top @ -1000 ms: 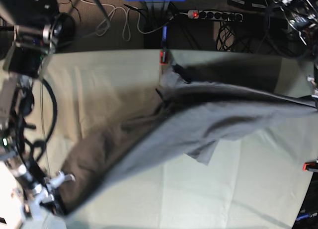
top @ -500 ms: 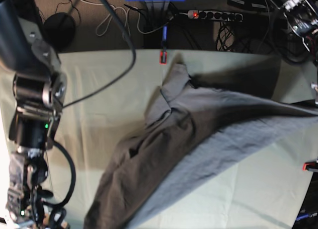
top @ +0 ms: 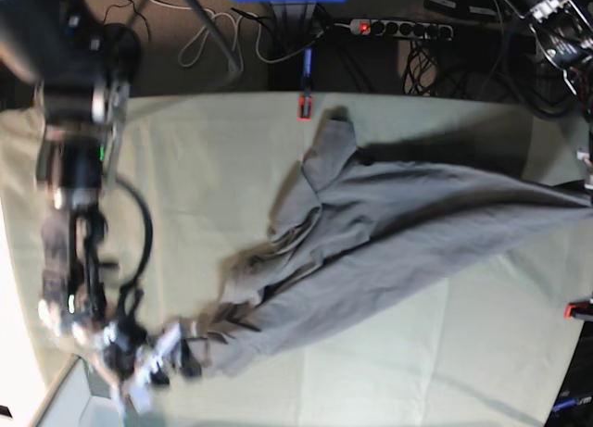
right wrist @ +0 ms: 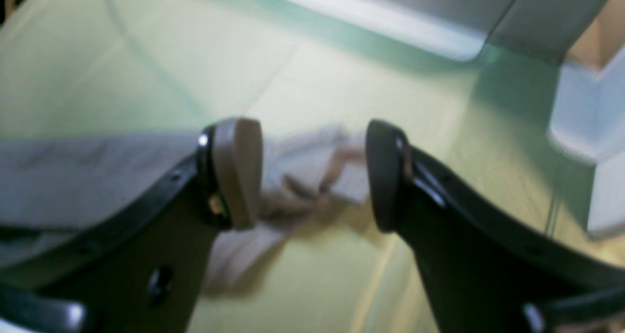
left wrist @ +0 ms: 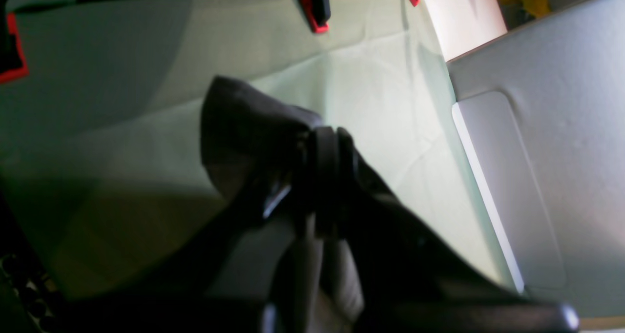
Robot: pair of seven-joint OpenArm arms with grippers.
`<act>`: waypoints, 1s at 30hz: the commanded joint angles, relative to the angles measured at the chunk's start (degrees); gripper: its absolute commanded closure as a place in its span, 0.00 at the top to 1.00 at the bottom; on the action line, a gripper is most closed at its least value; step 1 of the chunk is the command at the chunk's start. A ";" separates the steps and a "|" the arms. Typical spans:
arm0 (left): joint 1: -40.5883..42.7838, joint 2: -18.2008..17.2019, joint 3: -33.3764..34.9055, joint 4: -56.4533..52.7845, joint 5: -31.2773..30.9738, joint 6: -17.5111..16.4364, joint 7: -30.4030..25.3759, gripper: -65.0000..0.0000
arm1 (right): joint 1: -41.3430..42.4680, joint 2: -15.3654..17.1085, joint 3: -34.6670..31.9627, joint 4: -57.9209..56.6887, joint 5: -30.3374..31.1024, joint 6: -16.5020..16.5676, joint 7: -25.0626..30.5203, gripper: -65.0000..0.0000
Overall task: Layout the t-shirt on the table in an organized manner, then fold the t-shirt properly
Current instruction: 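Grasp the shirt hem with the right gripper near the left gripper's end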
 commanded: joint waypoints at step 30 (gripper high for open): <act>-0.12 -0.92 0.28 -2.54 -0.17 -0.31 -1.05 0.00 | -28.98 -17.95 -0.38 -3.50 0.70 -0.41 0.72 0.53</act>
